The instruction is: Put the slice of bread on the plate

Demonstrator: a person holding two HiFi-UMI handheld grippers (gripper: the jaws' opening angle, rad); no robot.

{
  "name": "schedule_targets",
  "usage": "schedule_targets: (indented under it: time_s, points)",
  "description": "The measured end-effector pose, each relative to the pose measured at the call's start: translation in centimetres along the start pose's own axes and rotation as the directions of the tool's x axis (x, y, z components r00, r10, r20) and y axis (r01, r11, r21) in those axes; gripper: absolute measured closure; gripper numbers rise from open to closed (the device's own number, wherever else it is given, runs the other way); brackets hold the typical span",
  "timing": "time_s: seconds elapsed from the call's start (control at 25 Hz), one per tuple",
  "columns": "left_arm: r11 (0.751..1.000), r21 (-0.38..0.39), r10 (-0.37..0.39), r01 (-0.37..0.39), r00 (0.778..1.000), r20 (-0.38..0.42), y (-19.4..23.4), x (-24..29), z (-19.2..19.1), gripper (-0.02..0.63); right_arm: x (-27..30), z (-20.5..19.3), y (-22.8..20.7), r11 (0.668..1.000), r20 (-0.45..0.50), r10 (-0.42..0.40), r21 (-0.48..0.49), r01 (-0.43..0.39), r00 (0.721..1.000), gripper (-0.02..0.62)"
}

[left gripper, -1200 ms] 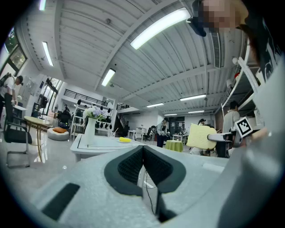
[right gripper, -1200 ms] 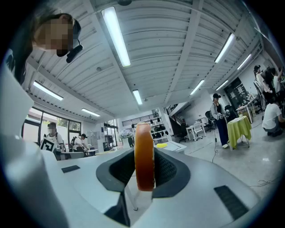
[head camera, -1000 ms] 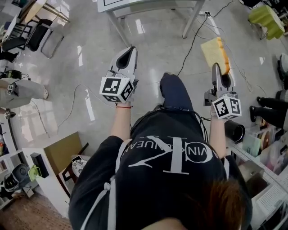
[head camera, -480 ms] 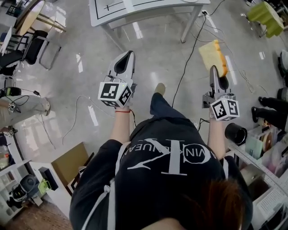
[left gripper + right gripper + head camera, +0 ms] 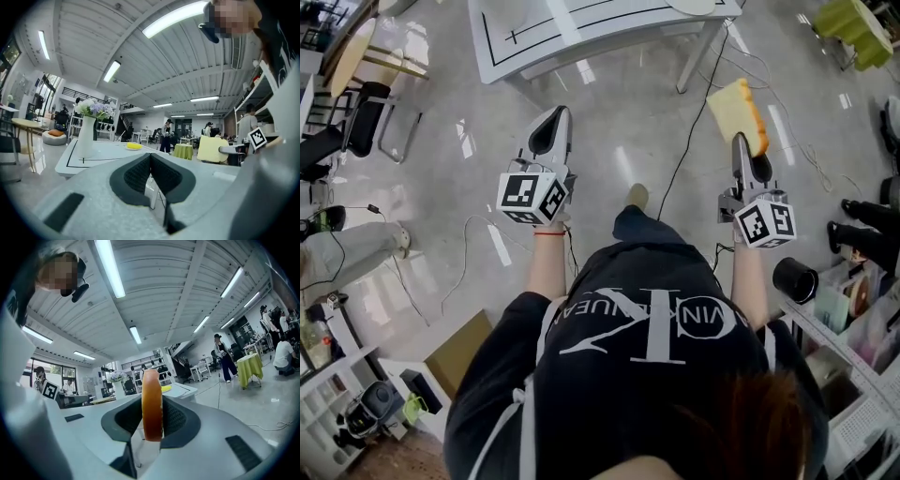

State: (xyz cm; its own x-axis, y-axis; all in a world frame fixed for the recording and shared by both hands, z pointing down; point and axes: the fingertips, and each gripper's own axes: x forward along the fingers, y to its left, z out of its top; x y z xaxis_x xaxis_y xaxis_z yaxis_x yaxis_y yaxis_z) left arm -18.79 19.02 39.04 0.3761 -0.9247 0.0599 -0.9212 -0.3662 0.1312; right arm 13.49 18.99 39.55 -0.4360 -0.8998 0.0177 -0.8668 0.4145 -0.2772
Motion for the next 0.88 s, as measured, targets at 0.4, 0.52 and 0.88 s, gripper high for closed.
schedule_targets:
  time_s: [0.4, 0.52, 0.88]
  points:
    - [0.996, 0.068, -0.061, 0.063, 0.998, -0.031, 2.6, 5.8, 1.9, 0.595, 5.5, 0.0, -2.6, 0.999, 0.002, -0.041, 0.035, 0.041, 0.999, 0.495]
    - [0.996, 0.070, -0.049, 0.051, 0.999, -0.019, 3.8, 6.4, 2.3, 0.595, 7.2, 0.4, -2.8, 0.999, 0.015, -0.034, 0.030, 0.034, 0.999, 0.495]
    - [0.992, 0.062, -0.109, 0.108, 0.994, 0.002, 3.4, 10.5, 3.7, 0.595, 8.3, 1.6, -2.4, 0.999, 0.038, -0.030, 0.037, 0.028, 0.999, 0.495]
